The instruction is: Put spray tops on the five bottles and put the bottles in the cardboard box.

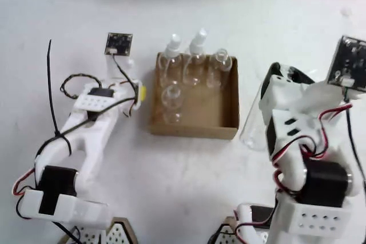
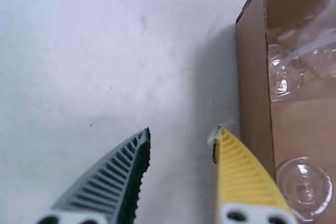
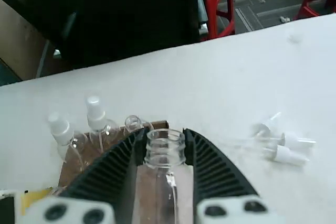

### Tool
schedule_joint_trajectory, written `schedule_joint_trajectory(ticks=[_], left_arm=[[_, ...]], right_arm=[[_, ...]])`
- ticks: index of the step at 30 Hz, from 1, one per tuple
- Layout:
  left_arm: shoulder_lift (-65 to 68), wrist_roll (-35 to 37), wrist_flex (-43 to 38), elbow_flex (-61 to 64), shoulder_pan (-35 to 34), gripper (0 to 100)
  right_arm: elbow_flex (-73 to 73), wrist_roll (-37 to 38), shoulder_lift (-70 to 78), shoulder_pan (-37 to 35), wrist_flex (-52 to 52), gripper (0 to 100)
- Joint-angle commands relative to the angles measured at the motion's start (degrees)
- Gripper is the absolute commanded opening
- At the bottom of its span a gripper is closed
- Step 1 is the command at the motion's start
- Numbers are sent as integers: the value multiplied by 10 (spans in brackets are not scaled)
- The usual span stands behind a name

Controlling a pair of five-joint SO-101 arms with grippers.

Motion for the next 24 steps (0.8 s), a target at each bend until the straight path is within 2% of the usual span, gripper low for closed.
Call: schedule_joint_trajectory(ticks=[1, 5, 13, 24], left_arm=[[-2, -5, -7, -30, 4, 188], [-2, -5, -7, -30, 4, 188], [-2, -5, -7, -30, 4, 188], [-2, -5, -7, -32, 4, 188]], right_arm=[[146, 2, -84, -4, -175, 16], [247, 1, -156, -7, -279, 16], [437, 7, -211, -134, -472, 16], [672, 8, -211, -109, -800, 16]])
